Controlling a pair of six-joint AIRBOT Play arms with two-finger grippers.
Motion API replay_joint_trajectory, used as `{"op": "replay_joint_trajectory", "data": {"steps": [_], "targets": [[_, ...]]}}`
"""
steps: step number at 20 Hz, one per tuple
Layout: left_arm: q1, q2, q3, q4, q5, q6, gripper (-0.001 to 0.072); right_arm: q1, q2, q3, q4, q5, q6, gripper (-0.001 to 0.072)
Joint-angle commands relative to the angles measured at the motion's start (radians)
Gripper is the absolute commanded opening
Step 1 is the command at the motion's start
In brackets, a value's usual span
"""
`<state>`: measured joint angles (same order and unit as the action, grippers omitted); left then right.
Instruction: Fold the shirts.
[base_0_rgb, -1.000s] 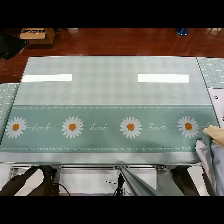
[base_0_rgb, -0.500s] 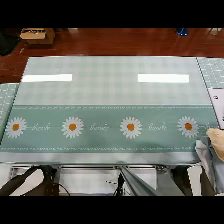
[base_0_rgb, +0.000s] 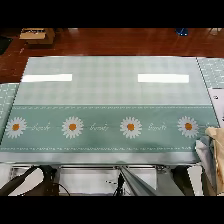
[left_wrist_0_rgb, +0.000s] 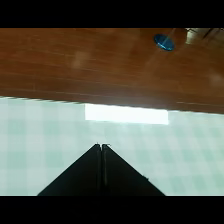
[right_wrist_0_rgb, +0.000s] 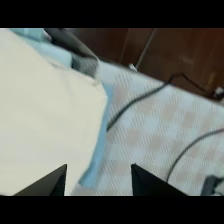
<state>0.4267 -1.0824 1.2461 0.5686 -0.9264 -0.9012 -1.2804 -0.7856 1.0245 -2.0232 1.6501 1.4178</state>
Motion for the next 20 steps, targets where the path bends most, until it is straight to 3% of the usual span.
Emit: {"op": "replay_joint_trajectory", "data": {"steps": [1,2,3,4,7,9,11,13,15,17,20], "targets": [[-0.002,-0.003,0.001,0.000,-0.011,0.000,0.0028,0.001,-0.070,0.163,0.324,-0.172,-0.086,0.0463],[-0.013,-0.003,0.001,0.000,-0.021,0.000,0.0104,0.021,-0.102,0.238,0.449,-0.200,-0.132,0.0420],[-0.032,-0.003,0.001,0.000,-0.029,0.000,0.0307,0.078,-0.137,0.311,0.543,-0.219,-0.164,0.0420],[-0.058,-0.003,0.001,0.000,-0.040,0.000,0.0460,0.158,-0.168,0.364,0.599,-0.240,-0.173,0.0420],[-0.170,-0.003,0.017,0.066,-0.140,-0.021,0.0478,0.531,-0.264,0.450,0.625,-0.256,-0.182,0.0420],[-0.277,-0.003,0.047,0.282,-0.243,-0.188,0.0478,0.799,-0.320,0.451,0.573,-0.230,-0.144,0.0423],[-0.404,-0.002,0.076,0.572,-0.367,-0.370,0.0478,1.041,-0.380,0.451,0.474,-0.172,-0.116,0.0529],[-0.541,-0.004,0.077,0.800,-0.416,-0.489,0.0496,1.217,-0.425,0.451,0.464,-0.169,-0.081,0.0541],[-0.660,-0.017,0.076,0.922,-0.417,-0.591,0.0688,1.322,-0.470,0.451,0.464,-0.143,-0.026,0.0571],[-0.749,-0.046,0.076,0.978,-0.420,-0.642,0.0690,1.367,-0.514,0.451,0.471,-0.090,0.009,0.0581],[-0.813,-0.097,0.075,0.988,-0.455,-0.640,0.0682,1.378,-0.534,0.451,0.537,-0.063,0.038,0.0580]]}}
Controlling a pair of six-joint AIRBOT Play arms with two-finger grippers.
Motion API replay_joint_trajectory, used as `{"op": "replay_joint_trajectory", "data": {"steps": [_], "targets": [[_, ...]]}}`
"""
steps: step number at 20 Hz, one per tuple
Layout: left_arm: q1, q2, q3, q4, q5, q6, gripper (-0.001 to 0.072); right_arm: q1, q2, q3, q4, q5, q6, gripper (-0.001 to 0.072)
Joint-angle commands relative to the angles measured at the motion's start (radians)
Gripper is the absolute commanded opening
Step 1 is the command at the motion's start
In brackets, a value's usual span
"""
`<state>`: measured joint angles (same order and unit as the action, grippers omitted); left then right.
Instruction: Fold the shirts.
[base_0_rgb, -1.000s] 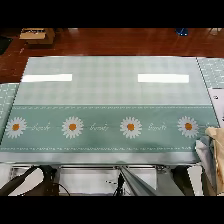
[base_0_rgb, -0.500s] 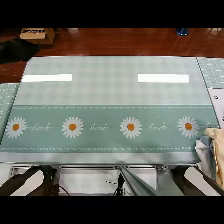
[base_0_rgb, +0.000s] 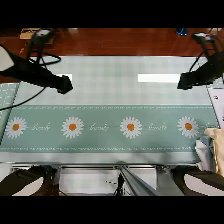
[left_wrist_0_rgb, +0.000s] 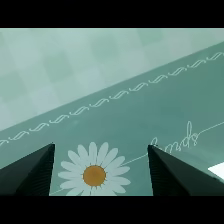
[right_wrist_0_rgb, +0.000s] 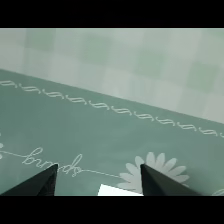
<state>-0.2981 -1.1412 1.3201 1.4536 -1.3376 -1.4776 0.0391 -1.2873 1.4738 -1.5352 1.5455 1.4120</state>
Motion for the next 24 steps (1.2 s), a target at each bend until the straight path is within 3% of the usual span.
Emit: {"op": "replay_joint_trajectory", "data": {"steps": [1,24], "targets": [[-0.095,-0.052,0.001,0.102,-0.053,-0.064,0.0680,0.058,-0.030,0.002,0.054,0.042,0.043,0.0580],[-0.098,-0.076,0.001,0.102,-0.059,-0.064,0.0676,0.057,-0.030,0.002,0.049,0.041,0.043,0.0580]]}}
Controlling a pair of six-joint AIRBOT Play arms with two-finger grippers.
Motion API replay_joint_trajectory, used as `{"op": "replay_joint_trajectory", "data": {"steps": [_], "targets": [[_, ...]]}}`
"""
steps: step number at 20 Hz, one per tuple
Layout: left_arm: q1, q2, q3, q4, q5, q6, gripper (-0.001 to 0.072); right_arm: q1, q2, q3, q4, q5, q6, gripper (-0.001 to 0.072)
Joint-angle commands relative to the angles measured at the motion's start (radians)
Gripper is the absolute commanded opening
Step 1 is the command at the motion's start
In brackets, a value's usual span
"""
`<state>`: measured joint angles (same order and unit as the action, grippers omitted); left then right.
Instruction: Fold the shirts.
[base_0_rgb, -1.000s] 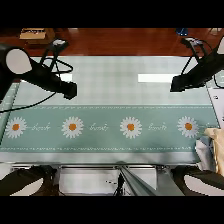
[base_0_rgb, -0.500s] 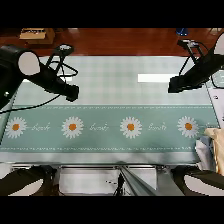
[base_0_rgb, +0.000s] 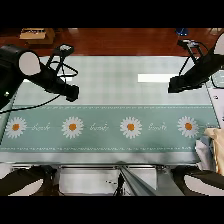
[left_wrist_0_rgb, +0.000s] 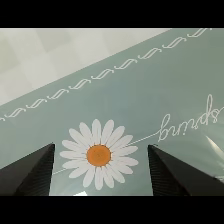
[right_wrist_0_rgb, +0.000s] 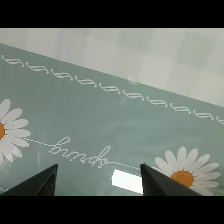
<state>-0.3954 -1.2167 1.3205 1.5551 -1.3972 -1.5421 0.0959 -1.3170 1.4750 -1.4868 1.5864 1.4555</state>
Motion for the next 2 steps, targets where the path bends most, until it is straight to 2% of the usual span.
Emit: {"op": "replay_joint_trajectory", "data": {"steps": [1,2], "targets": [[0.000,-0.001,0.001,0.000,0.001,0.000,0.0676,0.000,0.000,0.001,0.000,0.000,0.000,0.0580],[0.000,-0.001,0.001,0.000,0.001,0.000,0.0676,0.000,0.000,0.001,0.000,0.000,0.000,0.0580]]}}
